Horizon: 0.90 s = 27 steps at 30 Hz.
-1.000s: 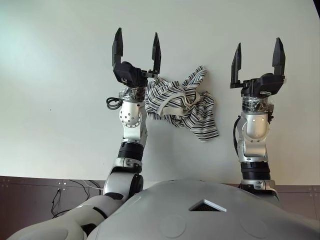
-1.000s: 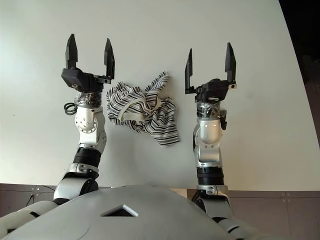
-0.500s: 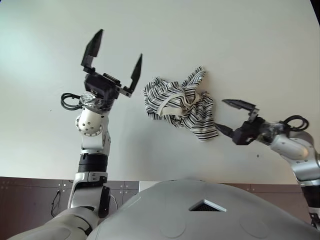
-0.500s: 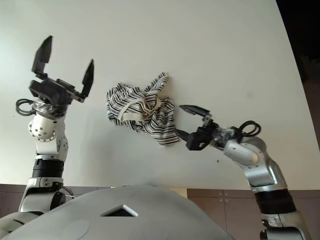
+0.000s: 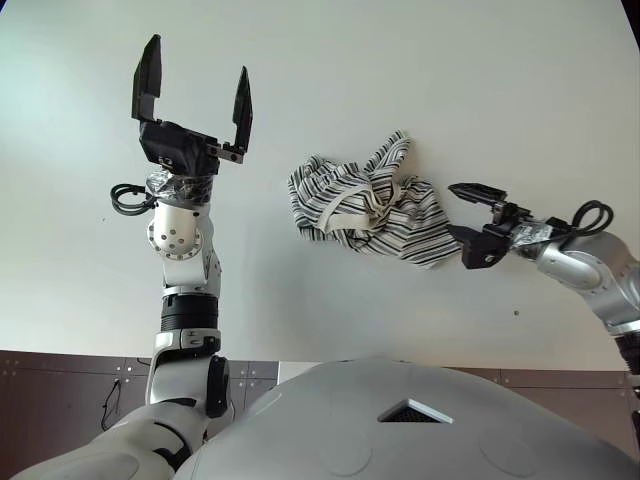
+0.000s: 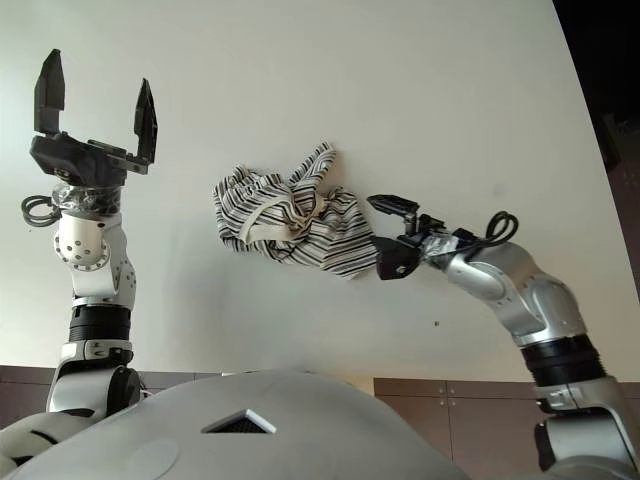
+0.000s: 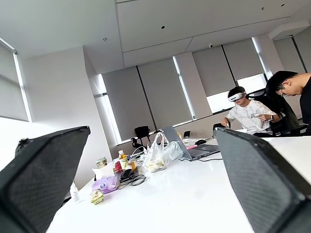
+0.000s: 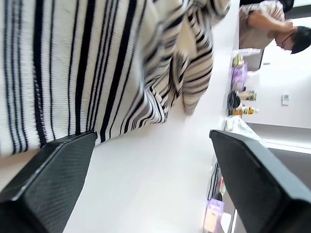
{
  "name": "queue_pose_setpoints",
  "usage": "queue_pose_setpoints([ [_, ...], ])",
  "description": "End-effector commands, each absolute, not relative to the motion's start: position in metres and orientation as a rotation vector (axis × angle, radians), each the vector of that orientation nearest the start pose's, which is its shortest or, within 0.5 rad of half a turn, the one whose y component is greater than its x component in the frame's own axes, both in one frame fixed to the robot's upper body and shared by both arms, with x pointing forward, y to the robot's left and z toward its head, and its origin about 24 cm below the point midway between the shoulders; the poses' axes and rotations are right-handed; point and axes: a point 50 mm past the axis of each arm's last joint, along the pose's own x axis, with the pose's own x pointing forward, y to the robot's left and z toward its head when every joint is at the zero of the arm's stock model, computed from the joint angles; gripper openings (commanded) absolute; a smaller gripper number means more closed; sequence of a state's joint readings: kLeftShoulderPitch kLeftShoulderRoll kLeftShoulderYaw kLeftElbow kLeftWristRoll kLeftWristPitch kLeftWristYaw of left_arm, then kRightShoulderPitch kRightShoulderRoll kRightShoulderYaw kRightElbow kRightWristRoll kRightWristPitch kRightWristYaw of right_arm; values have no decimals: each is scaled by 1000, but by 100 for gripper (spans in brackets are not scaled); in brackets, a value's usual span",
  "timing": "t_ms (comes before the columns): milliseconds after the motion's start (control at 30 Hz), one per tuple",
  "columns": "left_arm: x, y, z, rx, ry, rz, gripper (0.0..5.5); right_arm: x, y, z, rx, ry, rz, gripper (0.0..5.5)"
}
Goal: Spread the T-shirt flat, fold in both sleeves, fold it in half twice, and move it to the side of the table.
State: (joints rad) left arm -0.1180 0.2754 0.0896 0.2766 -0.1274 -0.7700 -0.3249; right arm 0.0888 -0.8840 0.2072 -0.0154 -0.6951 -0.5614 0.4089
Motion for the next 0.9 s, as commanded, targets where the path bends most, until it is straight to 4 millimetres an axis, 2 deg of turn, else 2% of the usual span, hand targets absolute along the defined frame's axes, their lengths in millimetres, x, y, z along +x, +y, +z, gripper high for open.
queue_pose_setpoints([
  [33,259,198,88,320,-588,-279,475,193,-271,47,-1637,187,975,429],
  [100,260,194,83,366,-571,-313,475,194,-280,54,-1631,198,913,429],
  [200,259,184,73,457,-545,-401,475,199,-283,58,-1624,173,840,429],
  [300,255,177,62,594,-515,-502,475,205,-265,67,-1548,35,780,429],
  [400,246,173,54,747,-506,-633,475,212,-243,85,-1390,-148,700,429],
  [500,233,171,52,822,-506,-763,475,217,-237,96,-1284,-231,612,429],
  [633,208,161,56,813,-513,-985,475,220,-236,90,-1194,-222,571,429],
  [700,198,162,49,847,-451,-1068,475,226,-231,85,-1163,-237,559,429],
  [833,190,164,34,878,-347,-1171,475,229,-233,81,-1131,-230,510,429],
  [900,193,160,31,913,-349,-1176,475,232,-232,77,-1125,-229,509,429],
])
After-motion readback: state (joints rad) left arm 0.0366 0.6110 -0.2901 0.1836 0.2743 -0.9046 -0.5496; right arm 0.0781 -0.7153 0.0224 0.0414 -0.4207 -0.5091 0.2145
